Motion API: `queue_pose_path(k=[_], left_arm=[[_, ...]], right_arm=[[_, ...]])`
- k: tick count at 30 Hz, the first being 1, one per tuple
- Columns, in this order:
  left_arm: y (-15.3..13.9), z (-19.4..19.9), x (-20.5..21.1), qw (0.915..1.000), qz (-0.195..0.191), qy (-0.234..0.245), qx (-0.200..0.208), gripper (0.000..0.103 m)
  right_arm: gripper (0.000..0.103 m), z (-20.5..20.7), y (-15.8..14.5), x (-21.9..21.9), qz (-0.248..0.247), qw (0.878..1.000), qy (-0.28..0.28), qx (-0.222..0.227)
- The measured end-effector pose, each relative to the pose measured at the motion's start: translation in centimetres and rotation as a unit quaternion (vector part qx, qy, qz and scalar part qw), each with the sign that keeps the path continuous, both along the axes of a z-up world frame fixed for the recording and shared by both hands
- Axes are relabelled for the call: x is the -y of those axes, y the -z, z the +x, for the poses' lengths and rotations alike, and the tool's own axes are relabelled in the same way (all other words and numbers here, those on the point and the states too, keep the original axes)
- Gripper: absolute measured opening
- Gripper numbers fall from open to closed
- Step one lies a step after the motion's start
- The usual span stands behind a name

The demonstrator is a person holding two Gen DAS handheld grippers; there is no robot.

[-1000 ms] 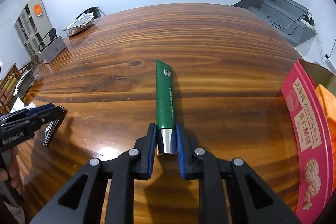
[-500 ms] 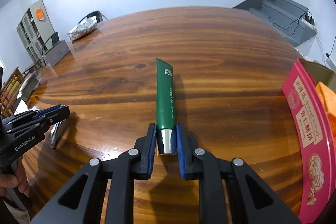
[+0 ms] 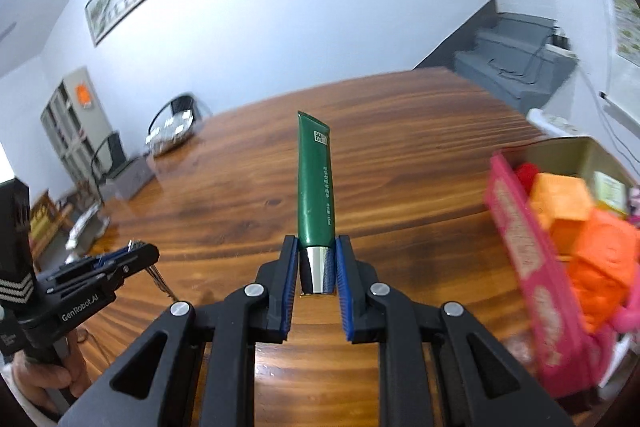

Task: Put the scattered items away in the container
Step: 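Drop the green tube into the tin with the right gripper while the left drops the clipper there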

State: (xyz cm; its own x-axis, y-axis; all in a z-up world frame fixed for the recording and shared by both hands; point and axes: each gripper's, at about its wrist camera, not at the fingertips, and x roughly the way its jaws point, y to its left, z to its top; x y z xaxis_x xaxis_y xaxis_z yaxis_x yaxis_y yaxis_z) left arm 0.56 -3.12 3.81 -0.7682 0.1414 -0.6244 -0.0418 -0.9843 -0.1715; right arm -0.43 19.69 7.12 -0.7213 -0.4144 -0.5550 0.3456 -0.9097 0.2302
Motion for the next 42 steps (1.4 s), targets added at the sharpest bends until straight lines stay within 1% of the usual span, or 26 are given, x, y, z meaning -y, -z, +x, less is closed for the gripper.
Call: queue_pose_path(k=[3, 7, 10, 16, 18, 23, 30, 36, 38, 40, 41, 42], left_arm=[[-1.2, 0.2, -1.2, 0.9998, 0.007, 0.011, -0.014, 0.016], [-2.1, -0.1, -3.2, 0.9992, 0.020, 0.031, -0.015, 0.016], [-2.6, -0.5, -5.2, 0.9985, 0.021, 0.048, -0.015, 0.016], [-4.4, -1.0, -10.4, 0.9953, 0.017, 0.092, -0.025, 0.016], [-5.2, -1.2, -12.7, 0.9934, 0.011, 0.110, -0.031, 0.016], [-6.9, -2.0, -18.4, 0.9871, 0.011, 0.155, -0.037, 0.016], [-8.8, -3.8, -25.4, 0.9772, 0.009, 0.207, -0.047, 0.016], [-8.8, -5.6, -29.5, 0.9713, 0.014, 0.235, -0.033, 0.016], [-8.4, -6.3, -30.6, 0.9687, 0.019, 0.247, -0.022, 0.016], [-8.0, -6.9, -31.4, 0.9680, 0.021, 0.250, -0.010, 0.016], [-7.8, -7.1, -31.7, 0.9676, 0.021, 0.252, -0.007, 0.016], [-7.7, -7.1, -31.9, 0.9674, 0.020, 0.252, -0.005, 0.016]], right_arm=[[0.020, 0.9, -1.2, -2.5, -0.004, 0.999, 0.030, -0.015], [0.020, 2.0, -2.7, -6.2, -0.012, 0.997, 0.070, -0.030], [0.020, 2.8, -3.6, -9.4, -0.011, 0.994, 0.105, -0.041], [0.020, 3.9, -3.8, -14.9, -0.018, 0.985, 0.167, -0.043], [0.020, 4.1, -3.4, -16.2, -0.018, 0.983, 0.176, -0.039], [0.020, 4.1, -2.4, -18.7, -0.019, 0.983, 0.180, -0.023], [0.020, 3.0, -1.4, -20.4, -0.016, 0.986, 0.164, -0.003], [0.021, 2.9, -0.8, -21.0, -0.023, 0.990, 0.142, 0.011], [0.030, 2.9, -0.6, -21.4, -0.024, 0.990, 0.139, 0.009], [0.066, 3.2, -0.7, -21.9, -0.027, 0.990, 0.139, 0.004], [0.071, 3.5, -0.8, -22.2, -0.028, 0.990, 0.142, -0.001], [0.074, 3.9, -1.0, -22.5, -0.025, 0.989, 0.147, -0.006]])
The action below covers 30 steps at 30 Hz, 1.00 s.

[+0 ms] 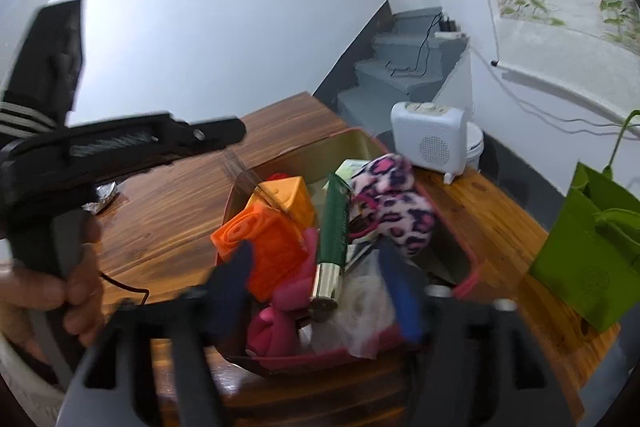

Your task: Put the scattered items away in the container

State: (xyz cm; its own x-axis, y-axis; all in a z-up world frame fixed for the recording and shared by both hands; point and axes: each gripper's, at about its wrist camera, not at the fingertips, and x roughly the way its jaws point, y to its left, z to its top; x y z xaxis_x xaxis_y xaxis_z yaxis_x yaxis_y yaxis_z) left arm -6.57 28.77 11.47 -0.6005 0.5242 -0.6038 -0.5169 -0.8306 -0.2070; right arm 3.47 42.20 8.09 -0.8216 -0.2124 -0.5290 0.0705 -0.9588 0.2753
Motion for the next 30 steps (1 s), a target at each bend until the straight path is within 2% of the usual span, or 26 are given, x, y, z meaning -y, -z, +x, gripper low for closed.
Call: queue_pose_path(k=[8, 9, 10, 11, 12, 13, 18, 19, 24, 30], left_arm=[[0.7, -0.1, -0.2, 0.9998, 0.000, -0.009, 0.016, 0.019], [0.9, -0.2, -0.1, 0.9997, 0.001, -0.012, 0.019, 0.023], [1.0, -0.3, -0.1, 0.9996, 0.001, -0.015, 0.022, 0.040], [1.2, -0.2, 0.1, 0.9995, 0.001, -0.023, 0.022, 0.063], [1.3, -0.1, 0.4, 0.9993, 0.003, -0.033, 0.019, 0.069], [1.3, 0.1, 0.7, 0.9991, 0.006, -0.038, 0.017, 0.072], [1.5, -0.1, 2.3, 0.9984, 0.009, -0.051, 0.021, 0.072], [1.6, -0.1, 2.7, 0.9982, 0.009, -0.054, 0.023, 0.072], [2.7, -0.4, 4.9, 0.9968, 0.008, -0.071, 0.037, 0.072], [4.2, -0.4, 7.4, 0.9940, 0.006, -0.096, 0.053, 0.072]], right_arm=[[0.075, 2.5, 0.7, -2.6, -0.009, 1.000, 0.007, 0.022], [0.075, 2.6, 1.0, -2.9, -0.016, 0.999, 0.005, 0.027], [0.075, 2.6, 1.1, -3.1, -0.022, 0.999, 0.005, 0.030], [0.075, 2.6, 1.2, -3.2, -0.024, 0.999, 0.008, 0.032], [0.075, 2.5, 1.3, -3.3, -0.024, 0.999, 0.014, 0.034], [0.076, 2.4, 1.4, -3.5, -0.024, 0.999, 0.020, 0.037], [0.076, 0.7, 2.3, -4.2, -0.059, 0.996, 0.023, 0.059], [0.079, 0.2, 2.6, -4.2, -0.066, 0.995, 0.023, 0.065], [0.084, -1.2, 3.0, -3.9, -0.061, 0.995, 0.037, 0.071], [0.085, -3.4, 2.3, -0.8, -0.033, 0.997, -0.004, 0.063]])
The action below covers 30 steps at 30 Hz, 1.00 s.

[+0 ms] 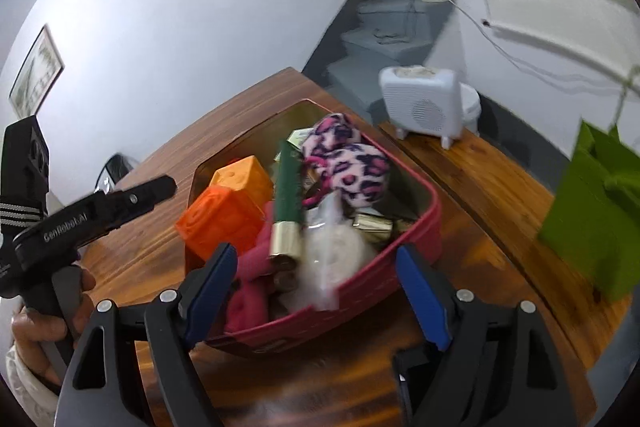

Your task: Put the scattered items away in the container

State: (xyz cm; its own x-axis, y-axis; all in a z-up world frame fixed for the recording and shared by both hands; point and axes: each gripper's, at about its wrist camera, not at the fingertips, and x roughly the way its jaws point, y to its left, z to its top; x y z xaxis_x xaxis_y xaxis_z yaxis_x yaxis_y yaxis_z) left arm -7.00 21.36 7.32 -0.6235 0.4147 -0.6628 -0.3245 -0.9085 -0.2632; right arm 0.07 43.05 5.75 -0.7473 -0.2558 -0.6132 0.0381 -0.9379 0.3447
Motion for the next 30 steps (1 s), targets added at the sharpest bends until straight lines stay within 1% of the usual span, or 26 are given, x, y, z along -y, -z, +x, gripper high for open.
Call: queue_pose_path(k=[3, 6, 7, 8, 10, 13, 16, 20, 21, 22, 23, 24, 26, 30], left_arm=[[0.4, 0.4, 1.3, 0.9999, -0.001, -0.016, 0.002, 0.072], [0.7, 1.2, 2.4, 0.9997, -0.004, -0.026, 0.004, 0.072], [0.7, 1.4, 2.5, 0.9996, -0.007, -0.027, 0.004, 0.073], [0.8, 1.7, 2.7, 0.9994, -0.010, -0.032, 0.004, 0.081], [0.8, 2.4, 3.2, 0.9989, -0.013, -0.045, 0.002, 0.089], [0.8, 3.5, 4.1, 0.9979, -0.011, -0.064, -0.001, 0.089], [0.7, 4.4, 5.1, 0.9970, -0.009, -0.077, -0.002, 0.089], [0.6, 4.9, 5.6, 0.9956, -0.022, -0.091, 0.002, 0.089], [0.7, 5.0, 5.7, 0.9950, -0.026, -0.096, 0.005, 0.094], [0.7, 5.0, 5.6, 0.9945, -0.029, -0.100, 0.008, 0.103], [0.7, 5.1, 5.5, 0.9938, -0.033, -0.106, 0.006, 0.103], [0.7, 5.4, 5.5, 0.9932, -0.037, -0.110, 0.003, 0.103], [0.9, 5.7, 5.1, 0.9919, -0.050, -0.116, 0.001, 0.103], [1.3, 5.5, 3.4, 0.9901, -0.073, -0.119, 0.013, 0.103]], right_arm=[[0.085, -1.6, 0.5, 1.1, -0.008, 1.000, -0.021, 0.006], [0.085, -2.7, 1.5, 1.7, -0.046, 0.998, -0.048, 0.021], [0.086, -3.0, 1.8, 2.0, -0.052, 0.997, -0.053, 0.024], [0.086, -3.1, 2.0, 2.4, -0.051, 0.997, -0.055, 0.024], [0.086, -3.4, 2.2, 3.0, -0.053, 0.997, -0.058, 0.024], [0.085, -3.7, 2.8, 4.0, -0.083, 0.993, -0.079, 0.033], [0.085, -3.8, 3.1, 5.8, -0.090, 0.990, -0.104, 0.034], [0.085, -4.0, 3.5, 7.7, -0.103, 0.983, -0.144, 0.037], [0.085, -3.9, 3.6, 7.9, -0.098, 0.984, -0.146, 0.037], [0.085, -3.8, 3.6, 7.9, -0.086, 0.985, -0.142, 0.037], [0.085, -3.5, 3.5, 7.7, -0.063, 0.989, -0.130, 0.037], [0.085, -2.9, 3.2, 7.5, -0.025, 0.993, -0.111, 0.038], [0.086, -1.7, 3.0, 6.9, 0.045, 0.995, -0.081, 0.043], [0.091, 1.0, 2.2, 5.1, 0.106, 0.991, -0.066, 0.040]])
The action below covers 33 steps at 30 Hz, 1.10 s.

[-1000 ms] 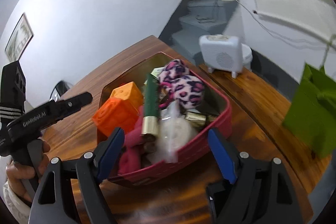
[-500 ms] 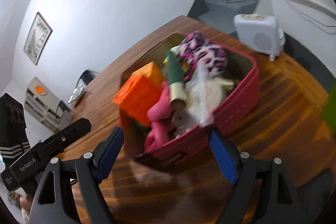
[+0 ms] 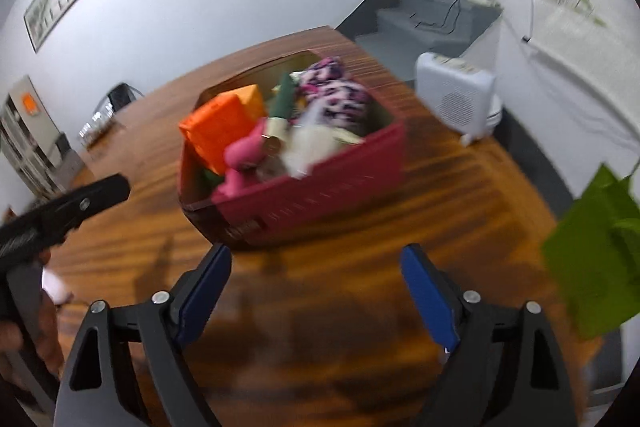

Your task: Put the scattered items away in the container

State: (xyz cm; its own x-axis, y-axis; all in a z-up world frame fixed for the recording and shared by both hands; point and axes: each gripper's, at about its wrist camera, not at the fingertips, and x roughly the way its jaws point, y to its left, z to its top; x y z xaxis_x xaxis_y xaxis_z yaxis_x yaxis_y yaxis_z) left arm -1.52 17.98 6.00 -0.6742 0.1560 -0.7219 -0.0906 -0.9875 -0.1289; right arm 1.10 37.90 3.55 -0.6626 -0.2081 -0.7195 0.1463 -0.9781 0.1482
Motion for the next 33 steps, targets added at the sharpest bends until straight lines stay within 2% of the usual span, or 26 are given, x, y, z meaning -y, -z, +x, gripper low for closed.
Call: queue_pose_path(k=[3, 7, 17, 25, 33], left_arm=[[0.1, 0.4, -1.3, 0.9998, -0.014, 0.010, 0.005, 0.103], [-0.8, 1.3, -3.0, 0.9994, -0.029, 0.019, -0.007, 0.103], [-3.1, 2.8, -5.3, 0.9988, -0.031, 0.023, -0.030, 0.103], [-3.6, 3.0, -6.2, 0.9959, -0.079, 0.005, -0.044, 0.103], [-3.0, 2.3, -6.2, 0.9976, -0.062, 0.018, -0.027, 0.103]], right_arm=[[0.096, 1.0, -0.8, -0.6, 0.048, 0.999, 0.010, -0.007], [0.100, 1.7, -2.2, -1.5, 0.065, 0.998, 0.004, -0.021], [0.102, 2.8, -4.3, -0.7, 0.063, 0.996, -0.009, -0.055], [0.102, 2.6, -4.2, -1.0, 0.044, 0.998, -0.002, -0.051], [0.102, 2.1, -3.7, -0.6, 0.045, 0.998, 0.002, -0.047]])
